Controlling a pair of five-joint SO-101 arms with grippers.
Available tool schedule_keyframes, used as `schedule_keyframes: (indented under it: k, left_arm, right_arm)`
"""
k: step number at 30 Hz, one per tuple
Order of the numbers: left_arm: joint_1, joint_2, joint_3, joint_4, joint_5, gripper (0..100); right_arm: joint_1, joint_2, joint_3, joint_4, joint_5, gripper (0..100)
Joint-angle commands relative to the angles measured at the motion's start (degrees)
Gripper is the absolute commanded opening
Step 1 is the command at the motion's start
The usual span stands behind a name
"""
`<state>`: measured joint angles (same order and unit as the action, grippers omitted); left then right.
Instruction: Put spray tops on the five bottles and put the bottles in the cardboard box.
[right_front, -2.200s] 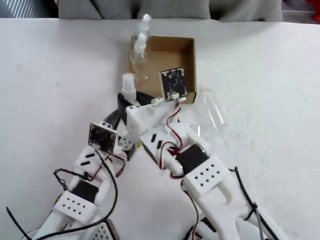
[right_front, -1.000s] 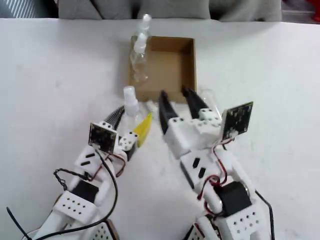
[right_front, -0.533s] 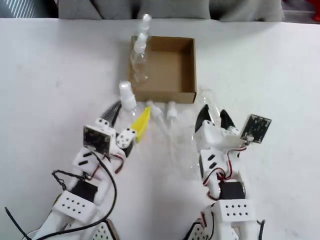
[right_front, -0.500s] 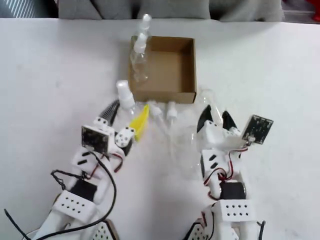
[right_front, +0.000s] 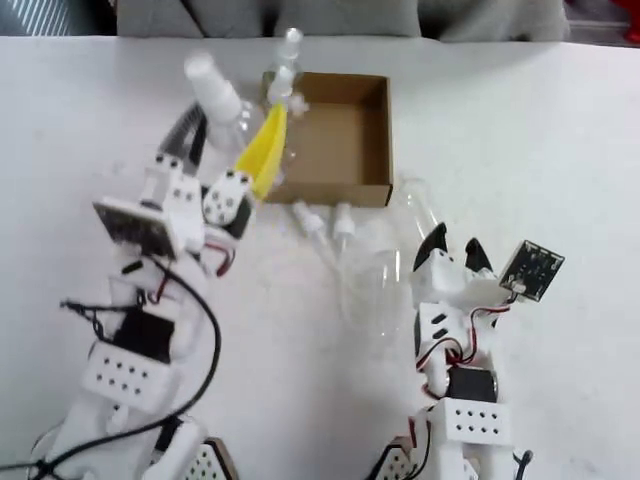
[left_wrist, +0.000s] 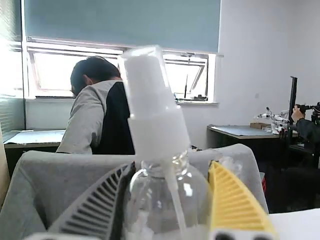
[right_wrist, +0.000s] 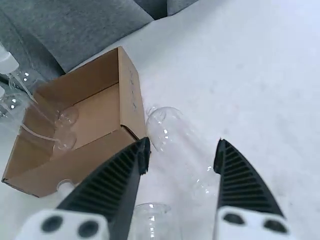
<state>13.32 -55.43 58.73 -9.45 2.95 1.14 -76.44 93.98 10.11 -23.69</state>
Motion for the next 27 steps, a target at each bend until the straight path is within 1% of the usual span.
schedule_keyframes:
  k: [1,6,10,13,16,24,27]
  left_arm:
    - [-0.7,11.9,-14.9,0.3,-0.3,6]
    - [-0.2,23.8,-21.8,-0.5,0.1,6]
    - [-0.7,32.6,-21.1,-10.6,0.1,6]
    - [-0.7,38.5,-17.8,-20.9,0.1,6]
    - [-0.5,42.6,-14.2,-28.7,0.1,6]
    - [-0.7,51.8,-11.4,-38.1,-0.3,6]
    - [-0.7,56.7,-11.6,-43.3,-0.3,6]
  right_arm:
    - [0.7,-0.8,-0.6,-1.2,-0.3,18.7]
    - [0.7,-0.8,-0.6,-1.2,-0.3,18.7]
    - [0.6,-0.8,-0.6,-1.2,-0.3,18.7]
    - [0.6,-0.8,-0.6,-1.3,-0.3,18.7]
    - [0.6,-0.8,-0.6,-1.3,-0.3,18.7]
    - [0.6,-0.8,-0.6,-1.3,-0.3,18.7]
    - [0.6,-0.8,-0.5,-1.3,-0.3,18.7]
